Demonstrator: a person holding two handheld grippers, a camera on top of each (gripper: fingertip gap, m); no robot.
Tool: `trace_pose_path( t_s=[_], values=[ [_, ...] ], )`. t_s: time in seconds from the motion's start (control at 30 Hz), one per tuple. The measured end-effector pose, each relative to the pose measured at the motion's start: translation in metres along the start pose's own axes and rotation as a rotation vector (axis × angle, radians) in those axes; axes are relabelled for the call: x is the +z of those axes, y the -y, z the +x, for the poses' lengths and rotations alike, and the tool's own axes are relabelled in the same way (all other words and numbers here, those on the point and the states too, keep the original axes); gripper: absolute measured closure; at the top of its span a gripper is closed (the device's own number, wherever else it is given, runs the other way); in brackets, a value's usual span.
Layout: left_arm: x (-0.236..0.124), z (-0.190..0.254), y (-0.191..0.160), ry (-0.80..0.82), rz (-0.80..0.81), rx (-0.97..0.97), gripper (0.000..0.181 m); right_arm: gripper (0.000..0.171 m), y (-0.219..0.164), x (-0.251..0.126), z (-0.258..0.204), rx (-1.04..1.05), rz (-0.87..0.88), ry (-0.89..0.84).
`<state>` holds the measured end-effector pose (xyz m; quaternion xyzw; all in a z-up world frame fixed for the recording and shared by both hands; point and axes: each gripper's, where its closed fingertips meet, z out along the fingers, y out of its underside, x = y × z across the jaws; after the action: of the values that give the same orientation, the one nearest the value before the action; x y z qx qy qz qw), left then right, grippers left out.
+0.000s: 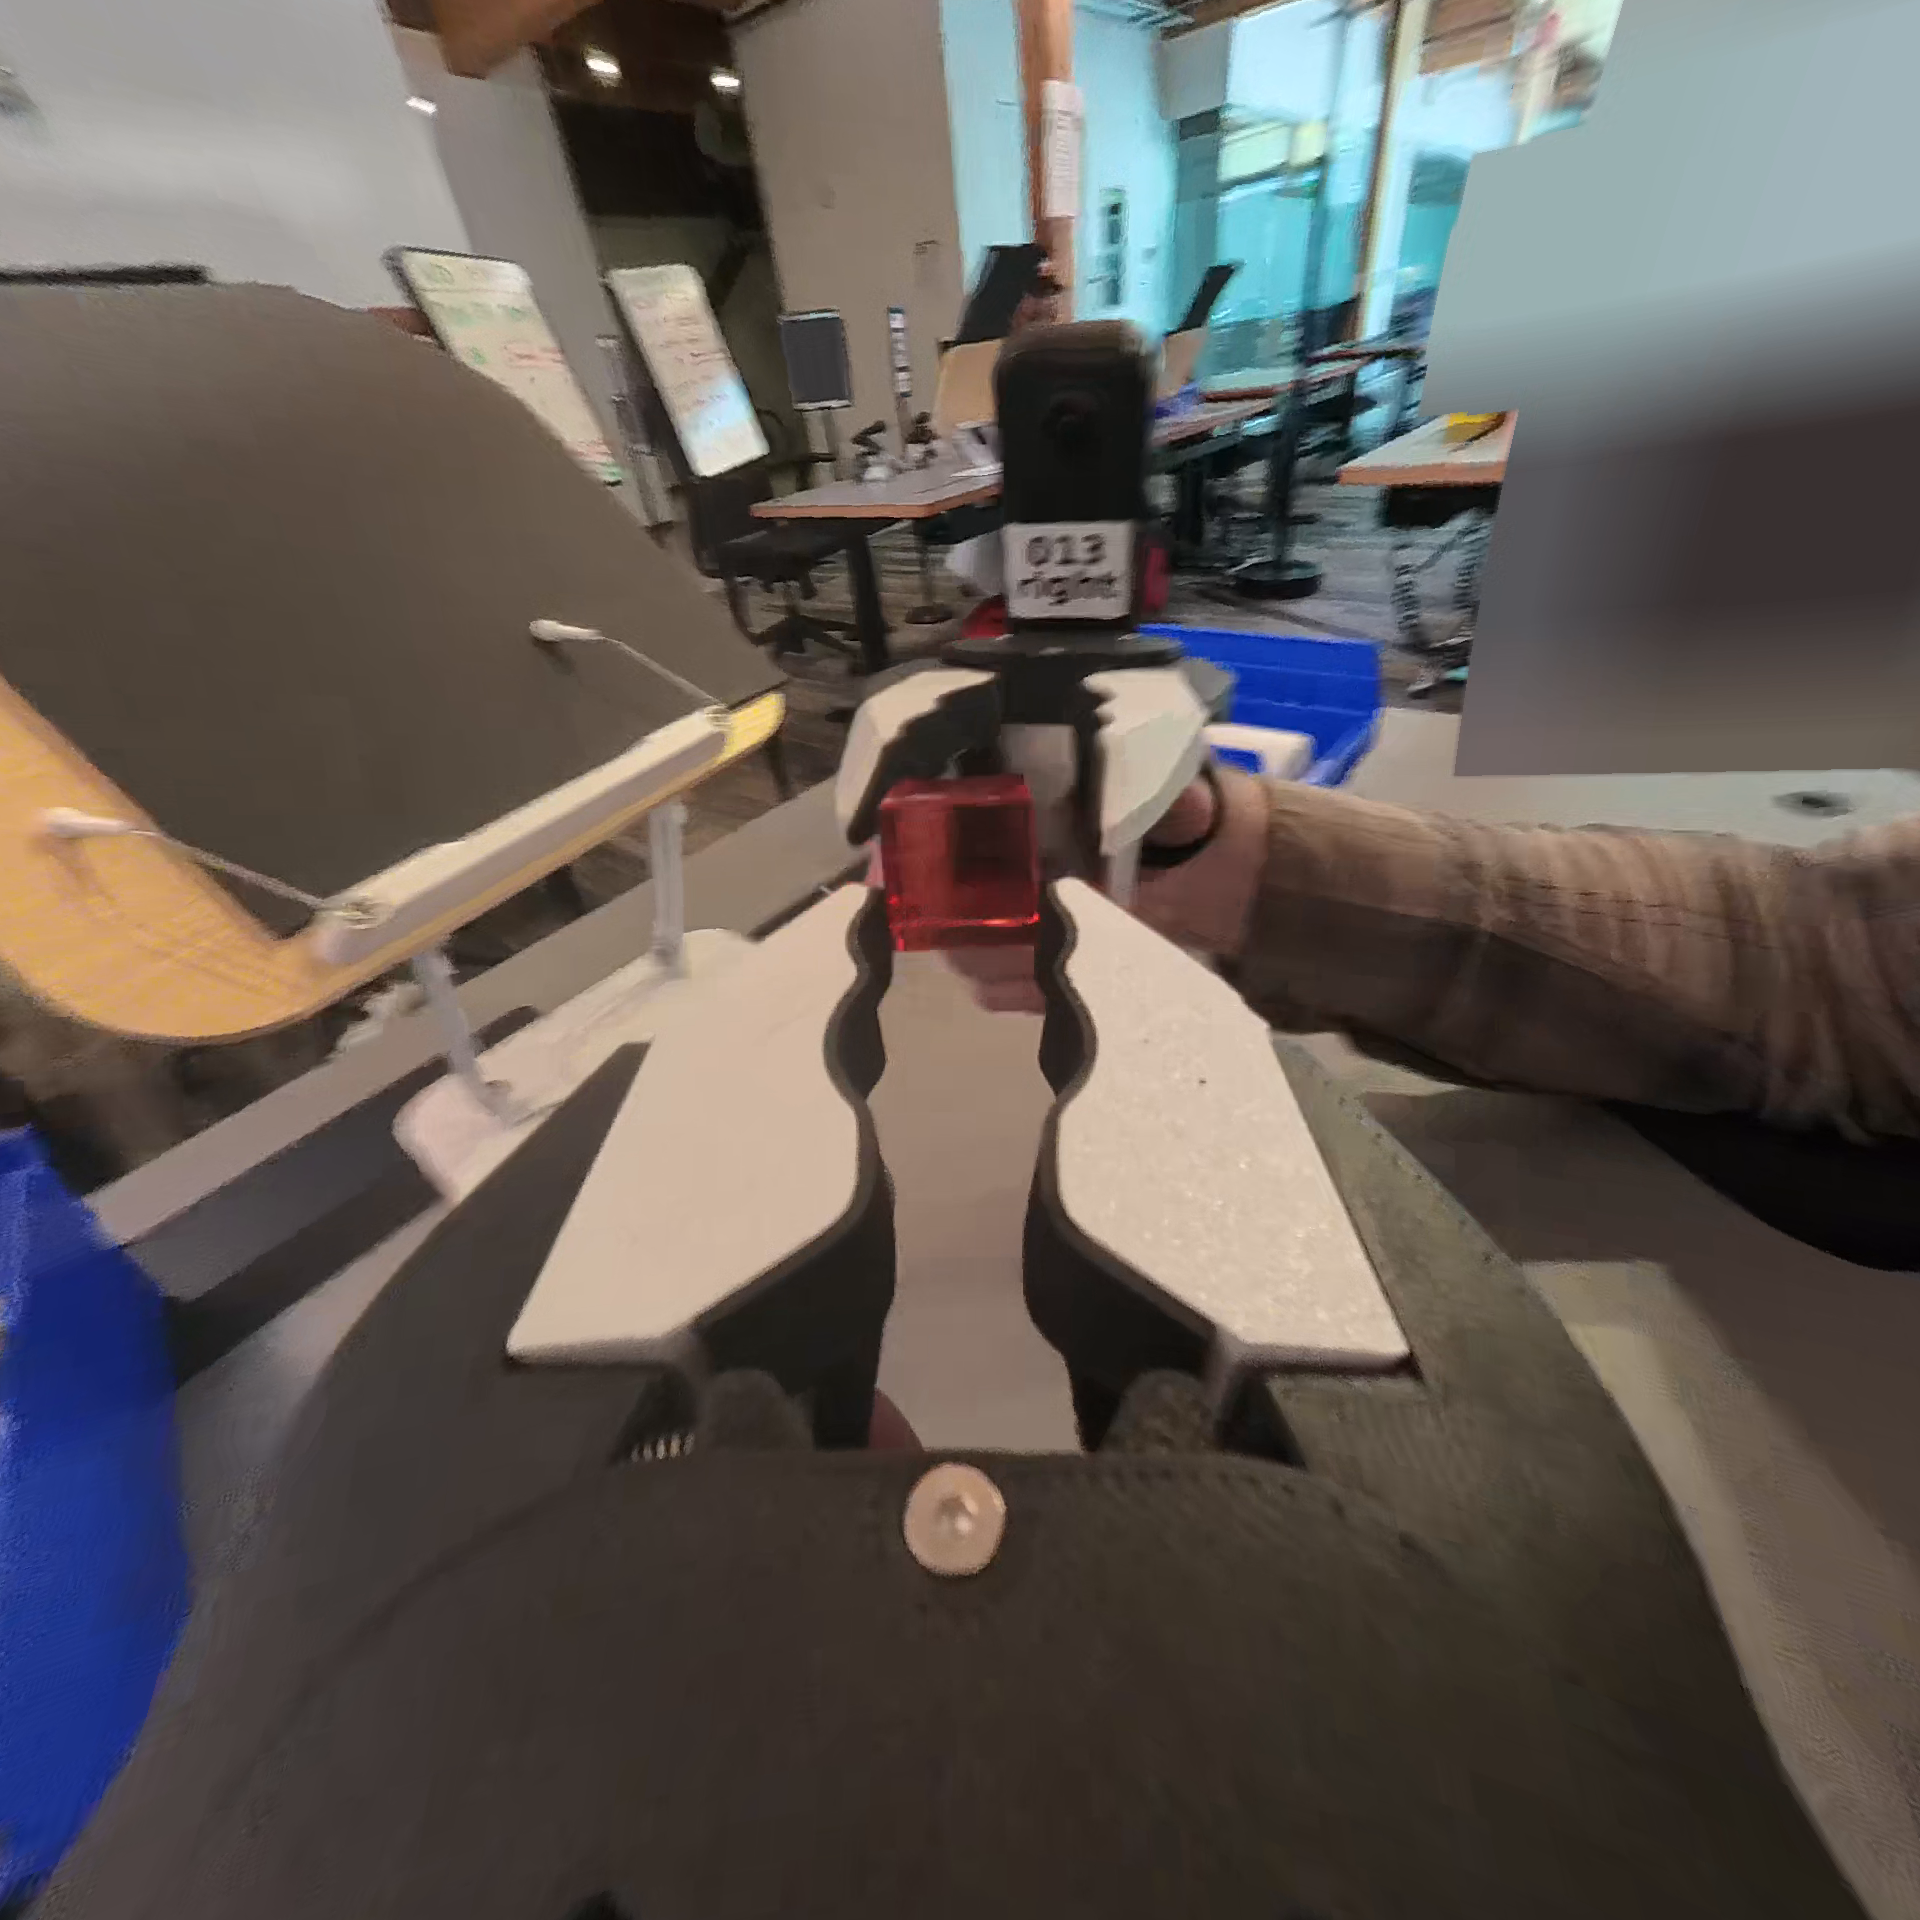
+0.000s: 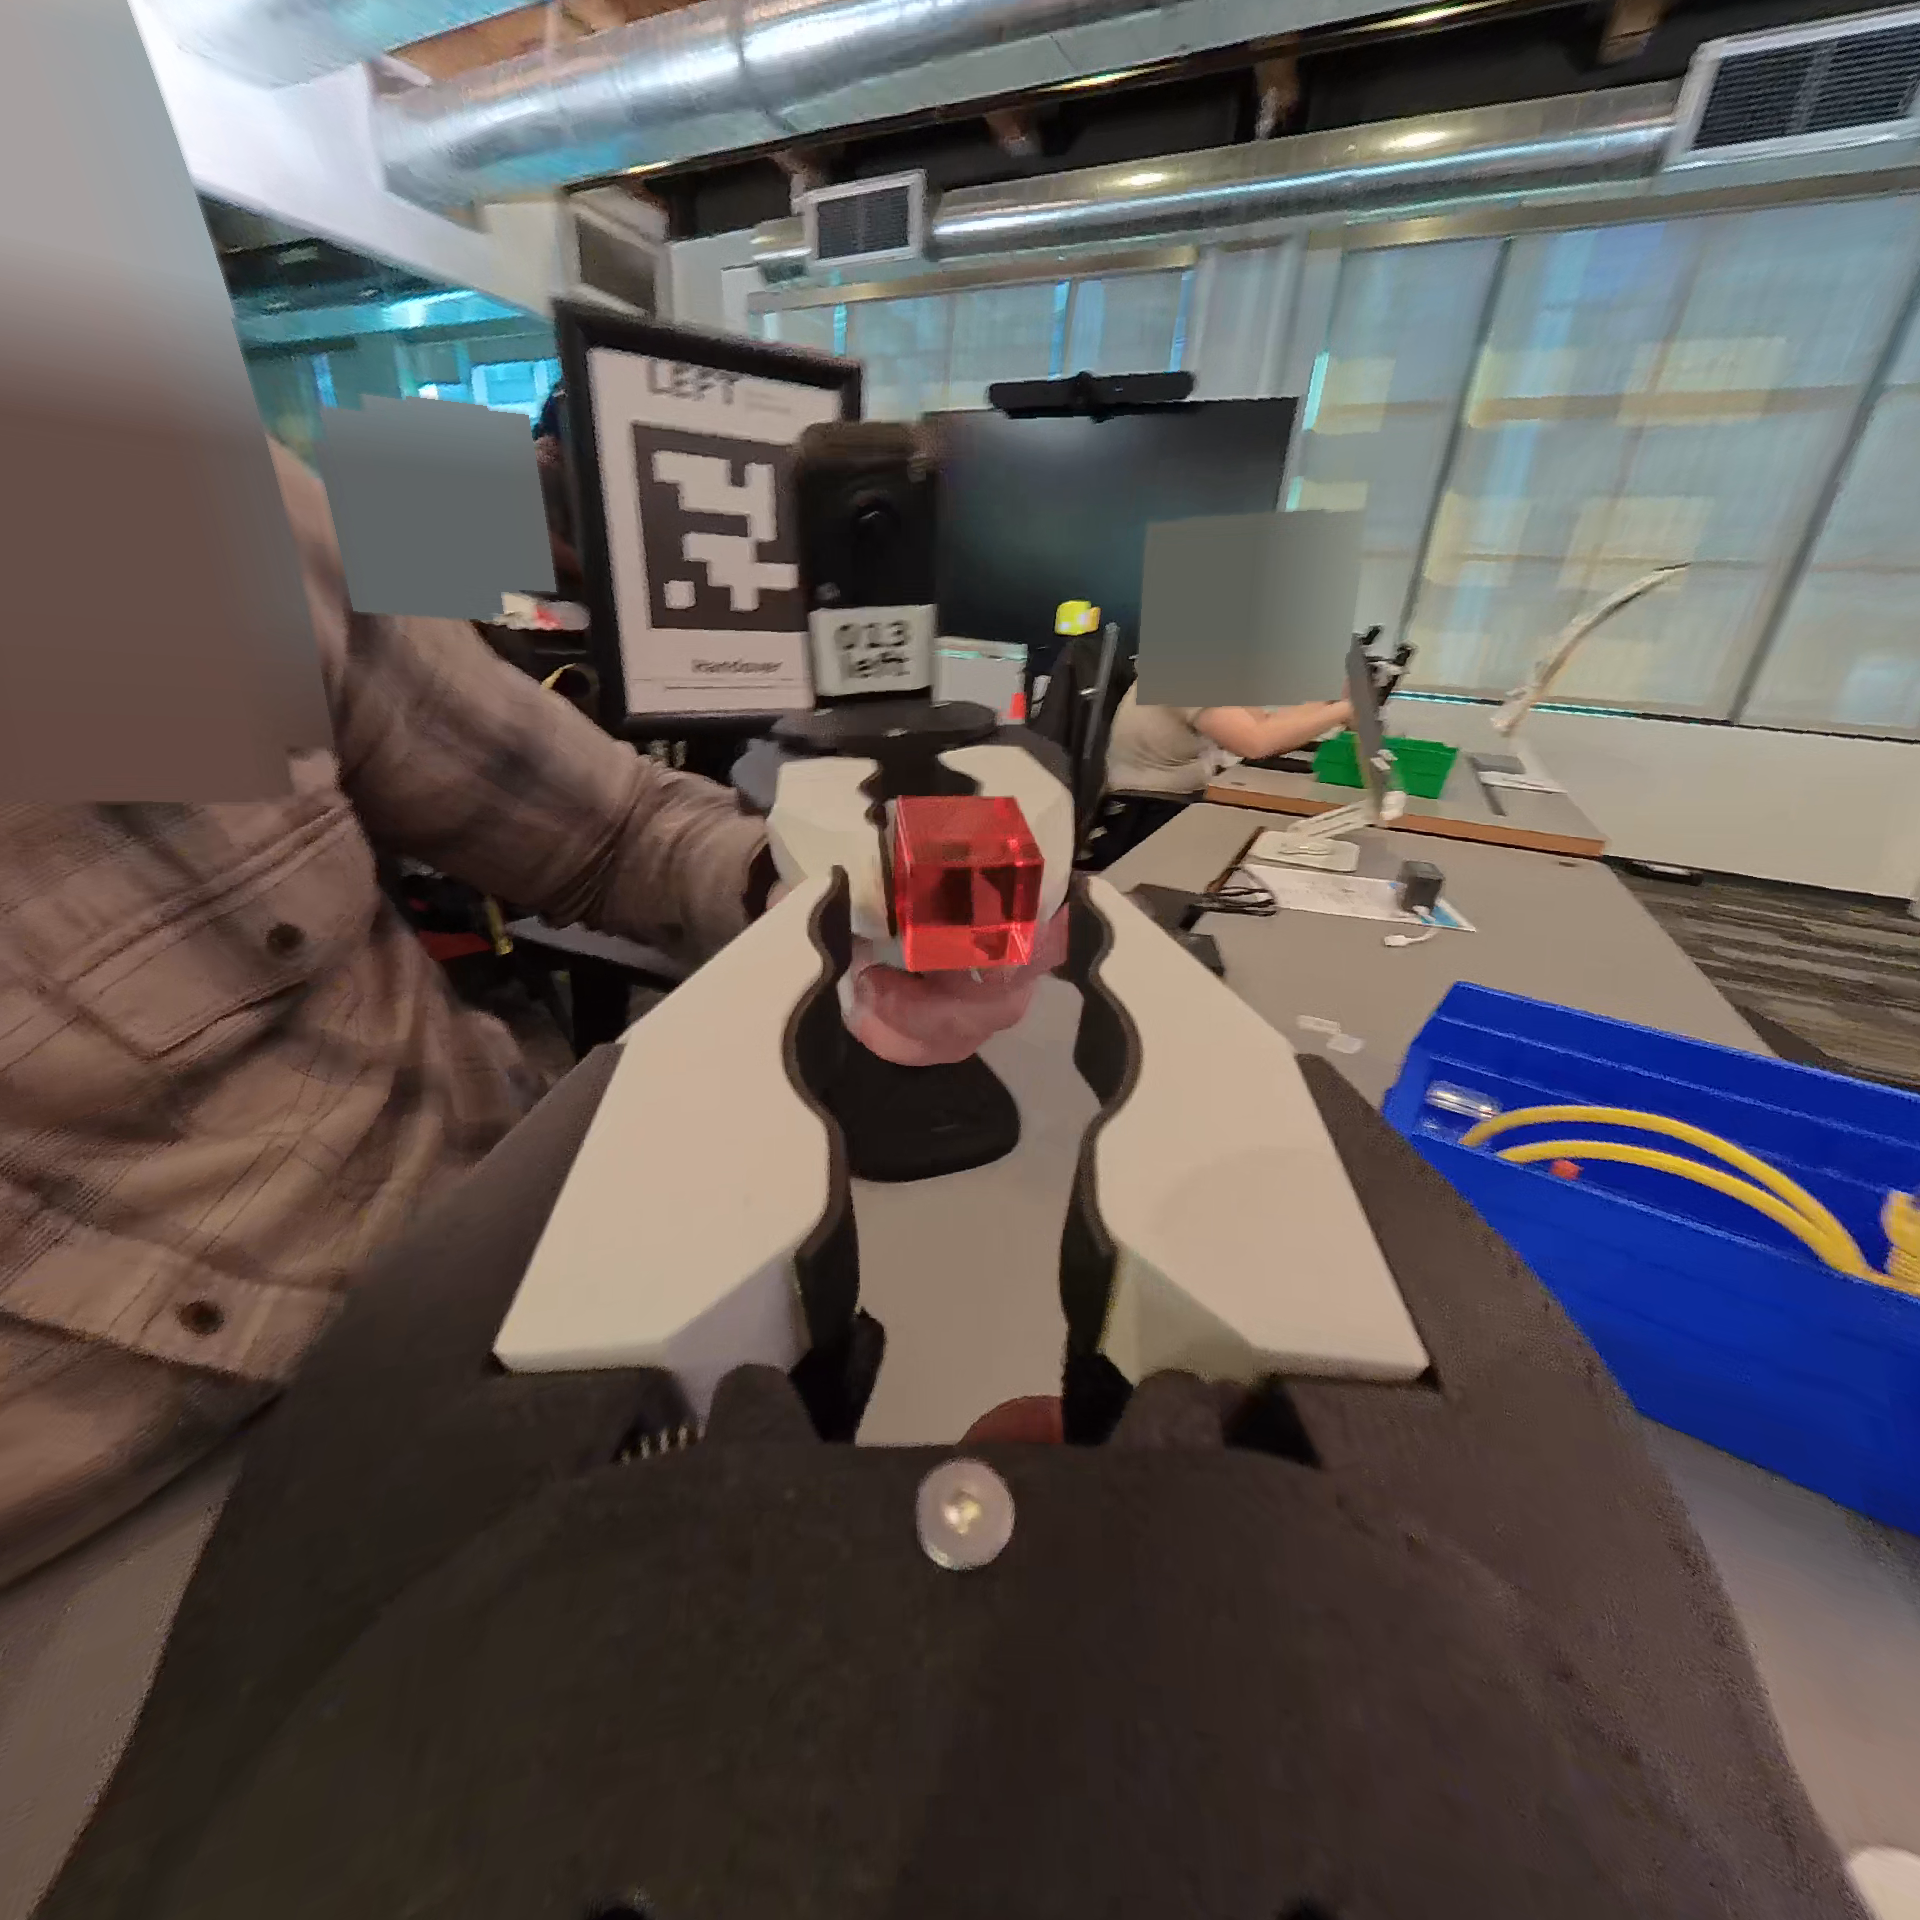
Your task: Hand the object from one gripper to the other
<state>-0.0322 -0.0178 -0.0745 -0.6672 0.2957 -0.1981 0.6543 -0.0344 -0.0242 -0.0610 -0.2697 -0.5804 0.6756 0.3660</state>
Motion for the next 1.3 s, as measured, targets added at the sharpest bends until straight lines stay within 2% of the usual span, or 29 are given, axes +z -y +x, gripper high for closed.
trace_pose_path(
  t_s=[0.17,0.27,0.4,0.5,0.57,0.73,0.8,1.0,1.1,1.3],
  values=[
    [-0.005,-0.040,-0.011,0.384,-0.138,0.378,0.155,0.129,-0.004,0.006,0.029,0.011,-0.038,-0.180],
    [-0.007,-0.047,-0.009,0.543,-0.186,0.630,0.155,0.130,-0.011,0.014,0.040,0.031,-0.051,-0.259],
    [-0.008,-0.052,-0.009,0.646,-0.236,0.775,0.155,0.132,-0.019,0.023,0.049,0.048,-0.077,-0.329],
    [-0.009,-0.058,-0.011,0.675,-0.258,0.822,0.155,0.144,-0.018,0.025,0.051,0.050,-0.068,-0.362],
    [-0.009,-0.061,-0.013,0.685,-0.273,0.835,0.155,0.146,-0.020,0.025,0.054,0.032,-0.081,-0.395],
    [-0.005,-0.059,-0.016,0.620,-0.292,0.819,0.155,0.146,-0.022,0.022,0.055,0.047,-0.077,-0.375],
    [-0.004,-0.051,-0.016,0.531,-0.281,0.781,0.154,0.146,-0.021,0.019,0.048,0.015,-0.083,-0.321],
    [-0.007,-0.022,-0.015,0.215,-0.247,0.503,0.150,0.146,-0.022,0.007,0.023,-0.058,-0.144,-0.153],
    [-0.009,-0.018,-0.011,0.145,-0.233,0.380,0.150,0.146,-0.028,0.003,0.012,-0.093,-0.205,-0.096],
    [-0.005,0.002,-0.022,-0.005,-0.283,0.326,0.154,0.146,-0.041,0.002,-0.004,-0.134,-0.307,-0.023]
  ],
)
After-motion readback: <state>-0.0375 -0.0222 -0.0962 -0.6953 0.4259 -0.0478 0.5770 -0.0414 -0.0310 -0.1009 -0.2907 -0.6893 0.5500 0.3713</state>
